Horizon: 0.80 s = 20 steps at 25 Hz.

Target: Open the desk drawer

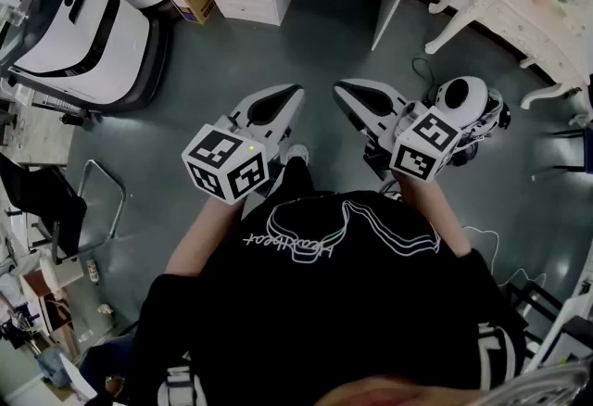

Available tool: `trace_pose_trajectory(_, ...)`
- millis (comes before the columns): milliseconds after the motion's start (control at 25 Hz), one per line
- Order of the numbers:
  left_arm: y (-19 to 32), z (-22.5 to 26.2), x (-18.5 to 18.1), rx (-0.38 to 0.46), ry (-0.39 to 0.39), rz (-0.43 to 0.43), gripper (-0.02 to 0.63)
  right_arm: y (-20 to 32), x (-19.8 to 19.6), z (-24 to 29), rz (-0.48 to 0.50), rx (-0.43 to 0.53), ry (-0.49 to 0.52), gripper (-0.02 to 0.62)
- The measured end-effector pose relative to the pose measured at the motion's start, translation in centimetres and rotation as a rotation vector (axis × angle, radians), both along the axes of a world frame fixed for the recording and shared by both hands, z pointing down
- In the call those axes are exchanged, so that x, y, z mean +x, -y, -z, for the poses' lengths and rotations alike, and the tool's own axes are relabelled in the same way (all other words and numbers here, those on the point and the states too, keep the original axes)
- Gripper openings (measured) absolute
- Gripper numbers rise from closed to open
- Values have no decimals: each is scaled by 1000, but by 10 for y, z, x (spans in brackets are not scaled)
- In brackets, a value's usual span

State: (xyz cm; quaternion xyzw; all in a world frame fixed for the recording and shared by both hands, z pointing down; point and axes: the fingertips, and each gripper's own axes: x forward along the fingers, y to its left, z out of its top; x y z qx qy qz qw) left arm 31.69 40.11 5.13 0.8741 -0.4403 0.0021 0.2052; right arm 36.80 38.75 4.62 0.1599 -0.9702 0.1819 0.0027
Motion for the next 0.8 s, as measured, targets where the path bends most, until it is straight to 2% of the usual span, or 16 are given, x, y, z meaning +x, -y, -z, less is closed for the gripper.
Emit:
trace_pose_trajectory(200, 24, -7, -12, -6, 16, -1, 5, 27, -13, -9, -2, -15, 3, 5)
trace_pose_trajectory(440, 55, -23, -28, -51, 13, -10, 5, 55, -28, -22, -10, -44, -12, 5)
trace_pose_trajectory(800, 114, -46, -53, -101, -4, -33, 5, 107, -51, -48, -9, -70, -86, 5)
